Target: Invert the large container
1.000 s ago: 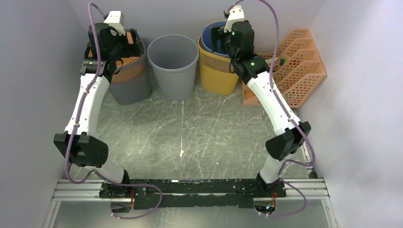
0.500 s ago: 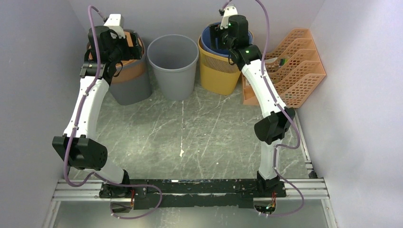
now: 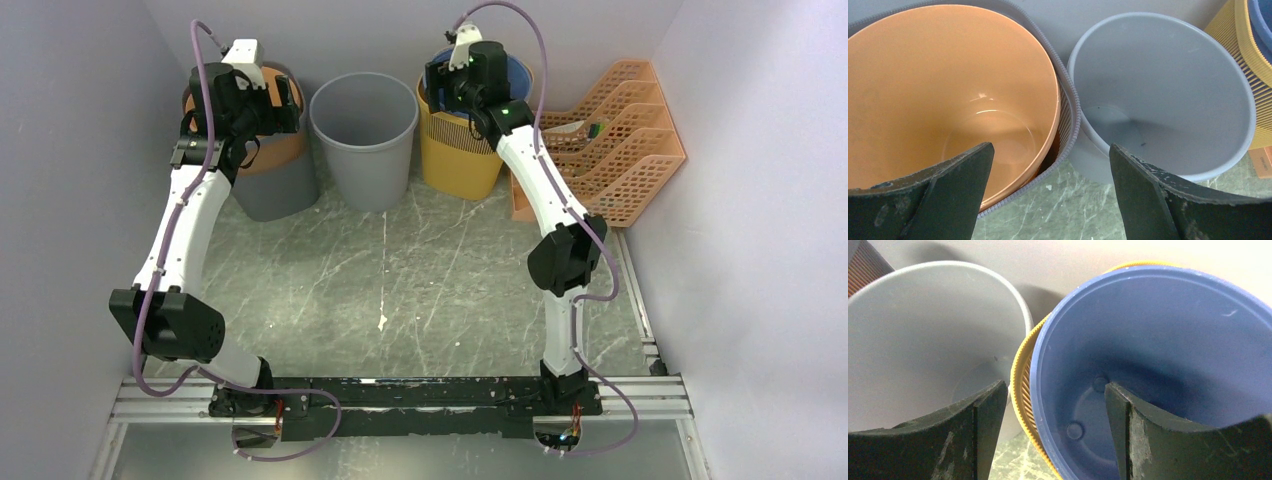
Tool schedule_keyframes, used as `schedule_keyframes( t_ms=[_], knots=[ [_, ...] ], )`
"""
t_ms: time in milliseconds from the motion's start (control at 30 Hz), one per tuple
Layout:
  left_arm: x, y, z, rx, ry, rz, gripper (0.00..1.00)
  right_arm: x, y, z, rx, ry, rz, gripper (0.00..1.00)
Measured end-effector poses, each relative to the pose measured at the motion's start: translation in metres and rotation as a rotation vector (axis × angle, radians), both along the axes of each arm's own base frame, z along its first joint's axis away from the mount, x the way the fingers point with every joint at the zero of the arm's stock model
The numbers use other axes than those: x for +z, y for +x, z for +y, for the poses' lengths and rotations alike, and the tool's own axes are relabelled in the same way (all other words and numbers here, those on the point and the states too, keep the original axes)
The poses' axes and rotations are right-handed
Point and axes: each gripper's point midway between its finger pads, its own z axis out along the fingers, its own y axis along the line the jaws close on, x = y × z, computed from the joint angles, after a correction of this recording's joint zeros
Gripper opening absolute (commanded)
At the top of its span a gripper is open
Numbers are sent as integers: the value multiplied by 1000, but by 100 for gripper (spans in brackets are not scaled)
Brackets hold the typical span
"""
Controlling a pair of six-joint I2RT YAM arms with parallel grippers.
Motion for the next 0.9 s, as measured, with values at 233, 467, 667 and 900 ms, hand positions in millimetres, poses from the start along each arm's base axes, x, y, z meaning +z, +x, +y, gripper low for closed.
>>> schedule_keyframes(
  t_ms=[233,467,667,900],
  knots=[
    [-1,0,2,4,9,0,98,-21,6,3,1,1,19,73],
    [-1,1,5,12,32,-2,99,-21,18,5,-23,22,-15,73],
    [-1,1,5,11,40,-3,99,-31,38,7,-53,23,-31,72],
    [-1,1,7,14,54,-5,99,-30,41,6,-81,18,-42,55]
  ],
)
